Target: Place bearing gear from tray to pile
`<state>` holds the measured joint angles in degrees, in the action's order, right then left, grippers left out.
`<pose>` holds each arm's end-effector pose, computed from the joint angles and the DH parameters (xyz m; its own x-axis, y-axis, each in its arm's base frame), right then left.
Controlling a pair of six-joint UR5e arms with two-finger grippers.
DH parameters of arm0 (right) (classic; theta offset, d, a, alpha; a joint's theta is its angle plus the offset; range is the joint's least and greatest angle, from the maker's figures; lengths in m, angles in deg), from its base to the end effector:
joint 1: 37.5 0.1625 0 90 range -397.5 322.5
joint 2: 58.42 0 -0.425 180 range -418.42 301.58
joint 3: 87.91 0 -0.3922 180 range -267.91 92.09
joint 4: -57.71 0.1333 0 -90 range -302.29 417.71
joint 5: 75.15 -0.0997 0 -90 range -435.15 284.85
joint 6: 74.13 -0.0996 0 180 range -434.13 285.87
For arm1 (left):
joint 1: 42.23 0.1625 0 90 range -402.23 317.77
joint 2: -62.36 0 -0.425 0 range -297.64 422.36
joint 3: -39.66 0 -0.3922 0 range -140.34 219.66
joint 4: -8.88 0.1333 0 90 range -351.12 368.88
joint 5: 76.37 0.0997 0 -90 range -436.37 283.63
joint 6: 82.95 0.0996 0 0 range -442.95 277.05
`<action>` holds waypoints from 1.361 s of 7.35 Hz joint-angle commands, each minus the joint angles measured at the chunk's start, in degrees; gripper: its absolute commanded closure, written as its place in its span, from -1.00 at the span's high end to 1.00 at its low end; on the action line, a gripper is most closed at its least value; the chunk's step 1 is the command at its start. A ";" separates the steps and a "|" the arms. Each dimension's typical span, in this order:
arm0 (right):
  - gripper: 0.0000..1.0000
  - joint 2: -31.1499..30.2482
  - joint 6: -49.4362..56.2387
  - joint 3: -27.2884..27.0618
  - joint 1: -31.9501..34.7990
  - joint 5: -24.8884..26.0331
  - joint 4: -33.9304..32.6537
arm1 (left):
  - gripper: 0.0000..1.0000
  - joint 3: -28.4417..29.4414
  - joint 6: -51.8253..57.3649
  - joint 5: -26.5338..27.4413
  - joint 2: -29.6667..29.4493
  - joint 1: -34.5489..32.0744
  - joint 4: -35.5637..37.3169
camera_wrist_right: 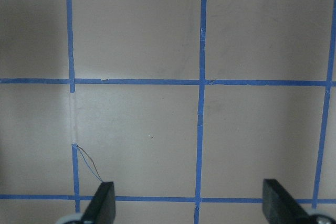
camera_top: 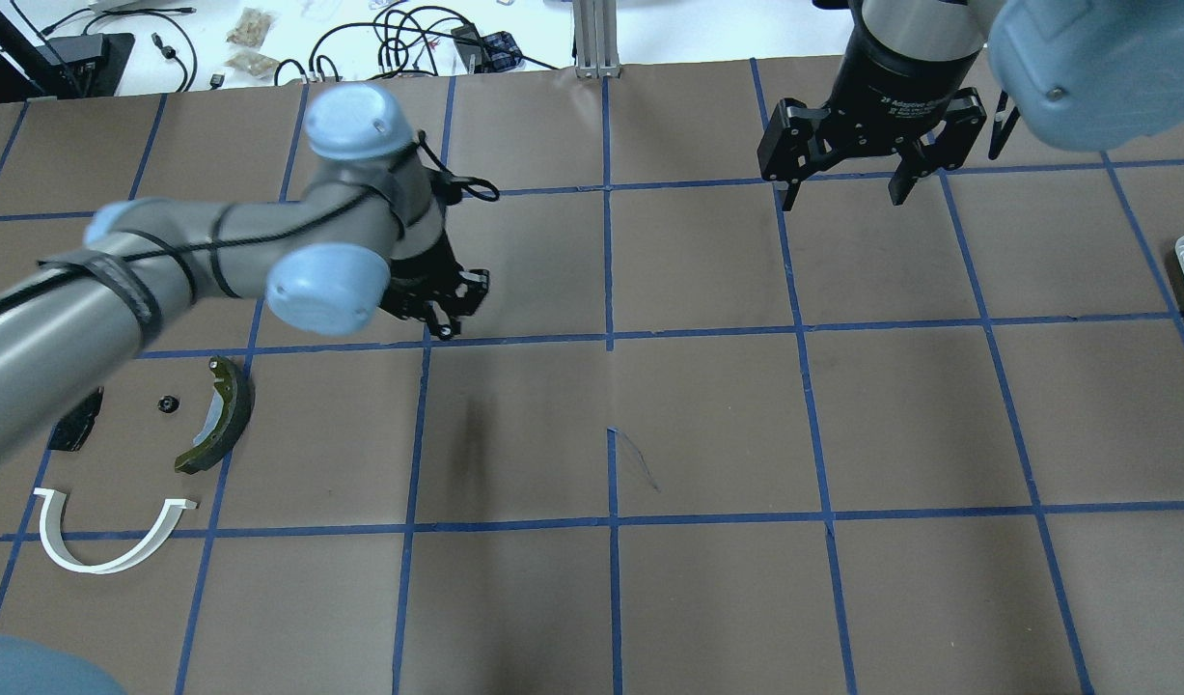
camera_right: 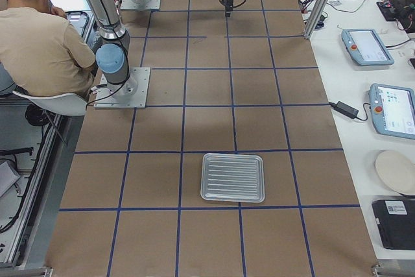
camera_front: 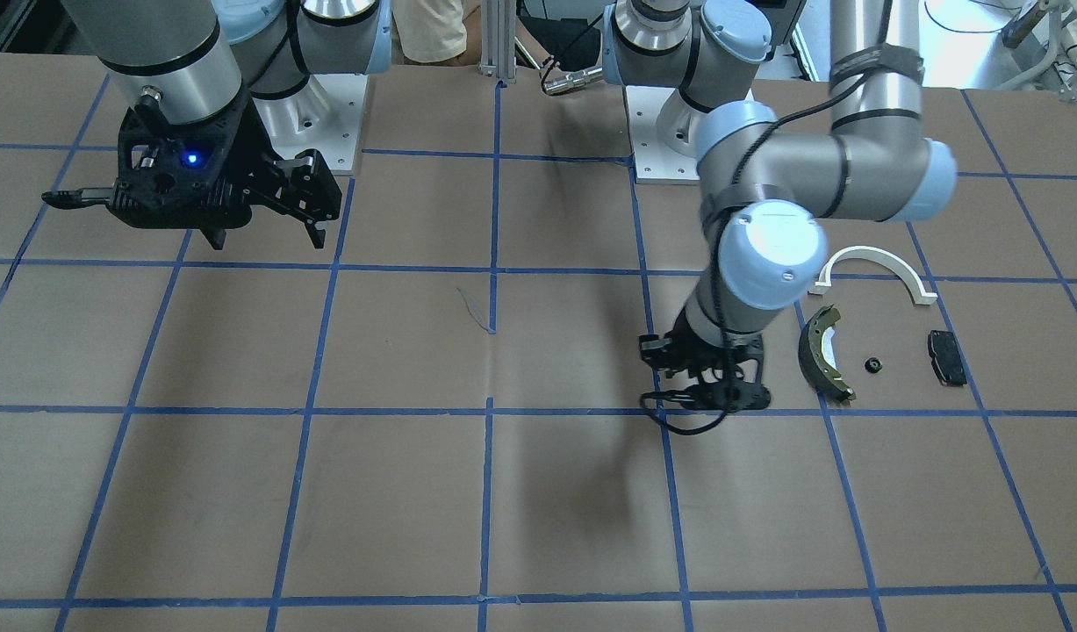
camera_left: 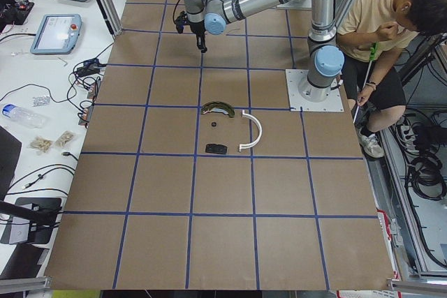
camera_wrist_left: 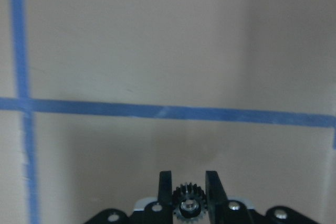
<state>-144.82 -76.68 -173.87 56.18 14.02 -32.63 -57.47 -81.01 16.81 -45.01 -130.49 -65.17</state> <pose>0.1678 -0.5102 0.4915 -0.9997 -0.0199 -0.0151 -0.0197 0.9997 -0.0130 -0.1105 -0.5712 0.2923 -0.9987 0.0114 -0.0498 0.0038 0.9886 0.1504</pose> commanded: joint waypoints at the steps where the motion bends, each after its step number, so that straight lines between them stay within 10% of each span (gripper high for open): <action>1: 1.00 0.00 0.00 0.00 0.00 0.04 -0.01 | -1.00 3.36 12.69 6.11 0.23 11.31 -6.18; 5: 1.00 0.00 0.00 0.09 0.00 -0.05 -0.01 | -1.00 0.99 39.07 6.84 -4.60 26.73 3.80; 10: 1.00 0.00 0.09 0.00 0.00 0.04 -0.01 | -1.00 -7.26 41.66 6.58 -6.11 33.07 12.53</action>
<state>-144.82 -76.62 -173.86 56.19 14.05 -32.64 -62.42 -39.50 23.48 -51.31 -98.46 -53.79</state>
